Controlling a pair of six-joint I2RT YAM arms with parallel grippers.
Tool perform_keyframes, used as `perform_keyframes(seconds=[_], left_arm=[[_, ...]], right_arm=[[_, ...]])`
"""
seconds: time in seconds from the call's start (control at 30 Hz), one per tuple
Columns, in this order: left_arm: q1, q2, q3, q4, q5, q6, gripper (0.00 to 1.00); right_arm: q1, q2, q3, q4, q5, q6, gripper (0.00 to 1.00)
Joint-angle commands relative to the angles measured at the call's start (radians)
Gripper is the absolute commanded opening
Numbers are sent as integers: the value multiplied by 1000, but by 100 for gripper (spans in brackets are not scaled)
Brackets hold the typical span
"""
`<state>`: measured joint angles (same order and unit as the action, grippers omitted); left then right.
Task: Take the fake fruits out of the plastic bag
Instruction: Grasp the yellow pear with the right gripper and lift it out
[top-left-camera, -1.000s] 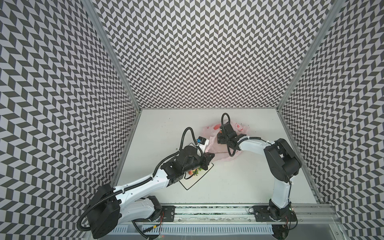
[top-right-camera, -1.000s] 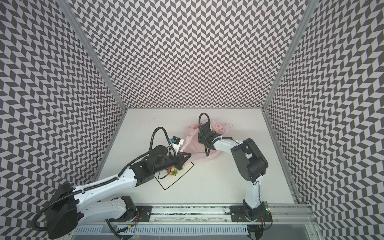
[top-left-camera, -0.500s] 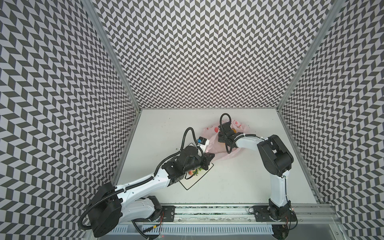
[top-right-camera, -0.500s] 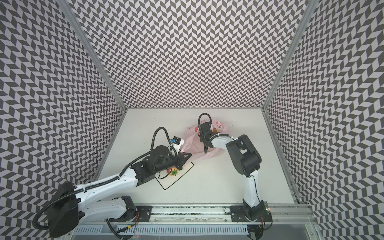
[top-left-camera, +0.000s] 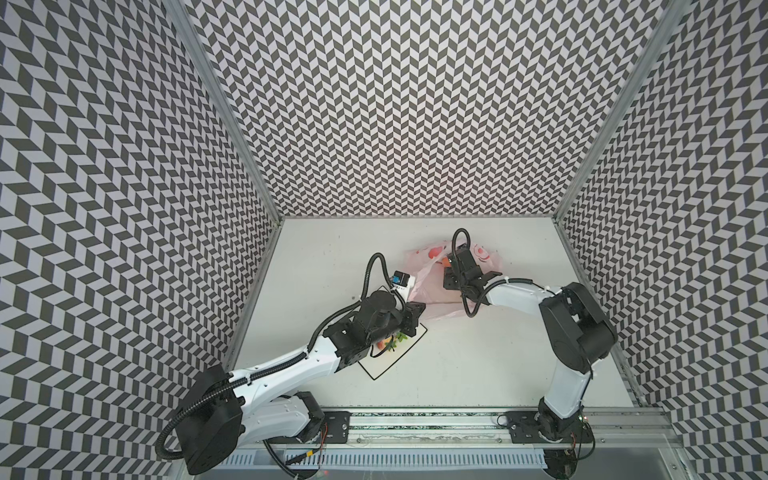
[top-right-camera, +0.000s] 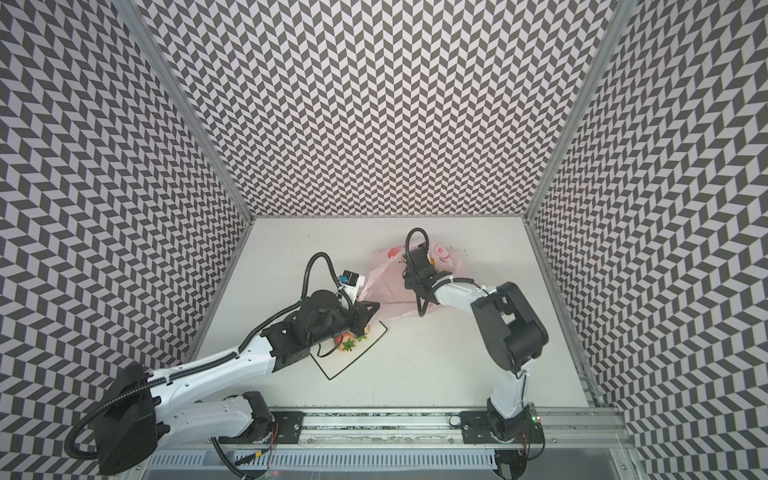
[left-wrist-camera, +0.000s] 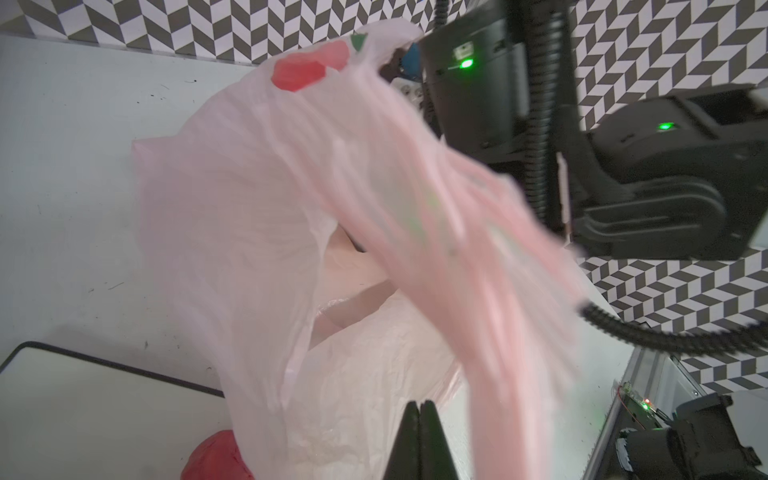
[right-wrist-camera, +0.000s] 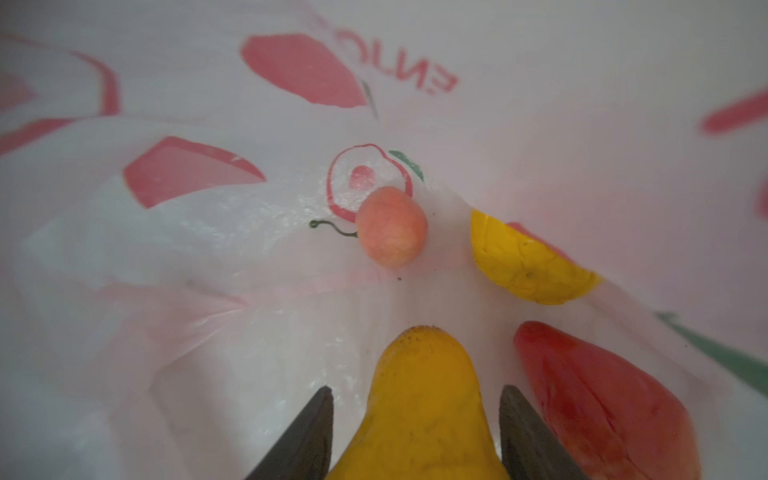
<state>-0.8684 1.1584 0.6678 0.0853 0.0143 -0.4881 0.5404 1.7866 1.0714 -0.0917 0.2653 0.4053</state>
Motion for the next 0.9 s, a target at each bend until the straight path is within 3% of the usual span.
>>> perform_keyframes(seconds=[0.0, 0.27, 0.5, 0.87], left_arm=[[19, -12, 20, 2, -25, -32, 0], [126, -10, 17, 55, 36, -40, 0], [215, 23, 31, 92, 114, -38, 0], [295, 82, 58, 134, 206, -37, 0]], right_arm=[[18, -106, -56, 117, -126, -85, 47], [21, -308, -194, 205, -425, -287, 44], [21, -470, -244, 185, -501, -391, 40], [40, -682, -274, 185, -627, -411, 38]])
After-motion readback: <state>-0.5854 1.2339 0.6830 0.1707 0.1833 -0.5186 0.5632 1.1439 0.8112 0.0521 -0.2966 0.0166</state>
